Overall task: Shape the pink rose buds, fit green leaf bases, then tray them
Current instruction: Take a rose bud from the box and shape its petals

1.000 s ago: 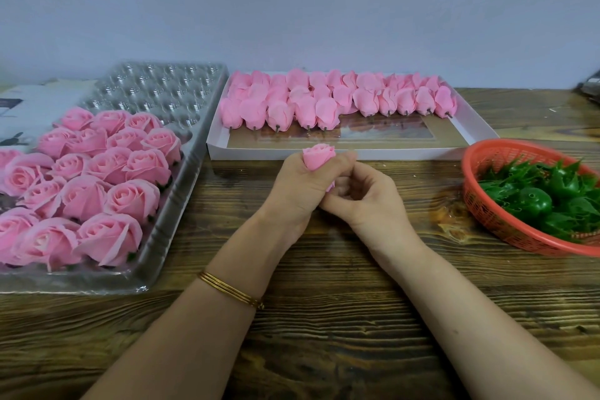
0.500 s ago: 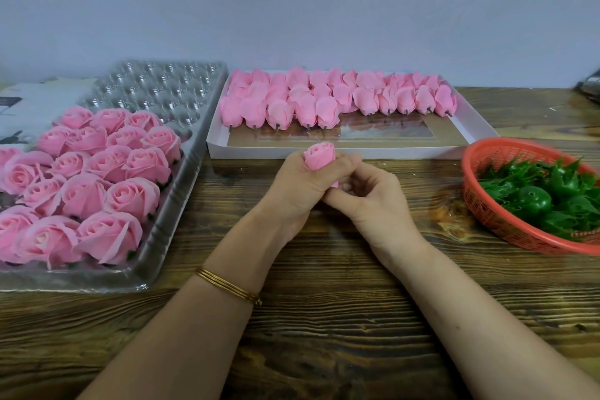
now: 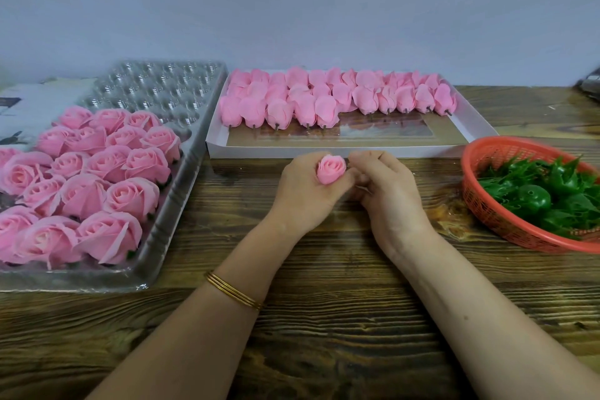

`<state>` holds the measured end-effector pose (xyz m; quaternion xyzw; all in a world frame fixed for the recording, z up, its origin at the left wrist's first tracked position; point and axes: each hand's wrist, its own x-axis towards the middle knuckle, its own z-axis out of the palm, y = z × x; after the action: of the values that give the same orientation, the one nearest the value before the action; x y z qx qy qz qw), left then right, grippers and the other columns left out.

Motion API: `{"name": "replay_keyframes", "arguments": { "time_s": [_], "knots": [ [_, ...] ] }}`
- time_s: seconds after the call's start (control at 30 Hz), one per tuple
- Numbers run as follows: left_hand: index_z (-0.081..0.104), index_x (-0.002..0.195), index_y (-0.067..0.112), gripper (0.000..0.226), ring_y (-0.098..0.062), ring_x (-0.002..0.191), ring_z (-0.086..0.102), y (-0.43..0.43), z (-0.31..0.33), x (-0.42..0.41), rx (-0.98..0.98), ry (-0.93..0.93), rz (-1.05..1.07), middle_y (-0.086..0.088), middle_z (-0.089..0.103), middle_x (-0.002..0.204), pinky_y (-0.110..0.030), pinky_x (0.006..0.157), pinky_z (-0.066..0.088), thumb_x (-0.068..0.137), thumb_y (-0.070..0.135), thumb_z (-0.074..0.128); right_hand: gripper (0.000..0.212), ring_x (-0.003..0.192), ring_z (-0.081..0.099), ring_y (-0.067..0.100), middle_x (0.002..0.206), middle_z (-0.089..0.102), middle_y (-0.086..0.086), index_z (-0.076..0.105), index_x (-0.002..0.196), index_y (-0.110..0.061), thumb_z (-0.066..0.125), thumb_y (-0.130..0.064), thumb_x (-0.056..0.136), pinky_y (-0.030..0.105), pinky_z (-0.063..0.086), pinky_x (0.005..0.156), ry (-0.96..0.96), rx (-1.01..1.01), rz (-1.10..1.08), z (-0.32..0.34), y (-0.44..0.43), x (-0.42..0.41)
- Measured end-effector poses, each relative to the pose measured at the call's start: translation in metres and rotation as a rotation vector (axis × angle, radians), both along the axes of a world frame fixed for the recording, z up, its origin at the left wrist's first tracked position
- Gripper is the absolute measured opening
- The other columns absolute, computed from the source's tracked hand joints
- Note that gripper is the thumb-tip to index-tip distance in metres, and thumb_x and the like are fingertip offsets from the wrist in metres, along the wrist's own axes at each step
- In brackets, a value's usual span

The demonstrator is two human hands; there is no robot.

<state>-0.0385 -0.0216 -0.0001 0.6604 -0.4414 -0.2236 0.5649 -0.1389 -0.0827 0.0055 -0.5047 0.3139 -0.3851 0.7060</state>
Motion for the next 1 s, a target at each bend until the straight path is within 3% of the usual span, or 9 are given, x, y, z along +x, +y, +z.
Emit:
{"name": "replay_keyframes", "arguments": {
  "time_s": [0.07,0.13,0.23,0.43,0.5,0.63,0.87,1.0],
  "knots": [
    [0.069,0.081,-0.004,0.026,-0.031,0.072,0.063,0.0002,-0.0008,-0.0015,0.015,-0.04,-0.015,-0.018,0.069,0.076,-0.049,0.07,0.052,0.087,0.021,0.074,0.01,0.08,0.063,0.022,0.079,0.067,0.014,0.063,0.079,-0.01,0.071,-0.011,0.084,0.038,0.05,0.077,0.008,-0.015,0.02,-0.0006,0.0023,0.0001],
    [0.071,0.082,0.0,0.02,-0.033,0.078,0.066,0.0005,-0.0008,-0.0019,0.018,-0.069,-0.022,-0.015,0.071,0.077,-0.049,0.071,0.052,0.087,0.02,0.073,0.015,0.09,0.063,0.03,0.099,0.064,0.035,0.064,0.09,-0.003,0.074,-0.011,0.082,0.05,0.051,0.09,0.014,-0.005,0.025,0.0009,0.0049,0.0],
    [0.071,0.081,0.002,0.018,-0.032,0.078,0.066,0.0007,-0.001,-0.0005,0.016,-0.082,-0.023,-0.012,0.071,0.076,-0.048,0.071,0.053,0.087,0.019,0.073,0.022,0.092,0.061,0.034,0.111,0.057,0.042,0.063,0.095,-0.001,0.076,-0.01,0.08,0.057,0.045,0.098,0.033,0.014,0.012,0.0023,0.0062,0.0],
    [0.075,0.086,0.008,0.012,-0.022,0.081,0.07,0.0004,-0.004,0.0016,0.042,-0.093,-0.029,-0.004,0.074,0.08,-0.045,0.075,0.056,0.086,0.02,0.072,0.024,0.093,0.061,0.033,0.1,0.062,0.034,0.063,0.093,-0.001,0.078,-0.01,0.077,0.057,0.046,0.098,0.062,0.002,0.019,0.0021,0.0066,0.0002],
    [0.075,0.08,0.014,0.007,-0.015,0.075,0.068,-0.0007,-0.0058,0.0027,0.034,-0.106,-0.025,0.001,0.073,0.075,-0.036,0.068,0.056,0.085,0.018,0.073,0.023,0.091,0.06,0.032,0.095,0.061,0.026,0.063,0.091,-0.003,0.079,-0.011,0.077,0.056,0.047,0.096,0.068,-0.01,0.028,0.0011,0.0065,0.0003],
    [0.062,0.061,0.031,0.029,0.001,0.056,0.054,-0.0016,-0.0078,0.0038,0.031,-0.12,-0.017,0.019,0.061,0.056,-0.015,0.055,0.04,0.084,0.022,0.076,0.022,0.086,0.057,0.029,0.09,0.06,0.021,0.063,0.09,-0.003,0.079,-0.012,0.078,0.046,0.046,0.083,0.075,-0.034,0.034,-0.0013,0.0056,0.0],
    [0.058,0.052,0.043,0.042,-0.001,0.053,0.047,-0.0035,-0.0074,0.0028,0.037,-0.148,0.004,0.02,0.054,0.051,-0.019,0.054,0.035,0.087,0.026,0.074,0.022,0.082,0.062,0.025,0.087,0.064,0.02,0.065,0.089,-0.006,0.08,-0.015,0.078,0.042,0.053,0.078,0.139,-0.102,0.02,-0.004,0.0053,-0.0003],
    [0.052,0.05,0.031,0.043,-0.002,0.053,0.047,-0.0028,-0.008,0.0017,0.044,-0.161,0.026,0.018,0.053,0.05,-0.021,0.054,0.036,0.087,0.027,0.074,0.022,0.077,0.063,0.023,0.083,0.064,0.018,0.065,0.089,-0.007,0.081,-0.015,0.077,0.031,0.055,0.069,0.148,-0.115,0.012,-0.0045,0.0049,-0.0009]
  ]
}}
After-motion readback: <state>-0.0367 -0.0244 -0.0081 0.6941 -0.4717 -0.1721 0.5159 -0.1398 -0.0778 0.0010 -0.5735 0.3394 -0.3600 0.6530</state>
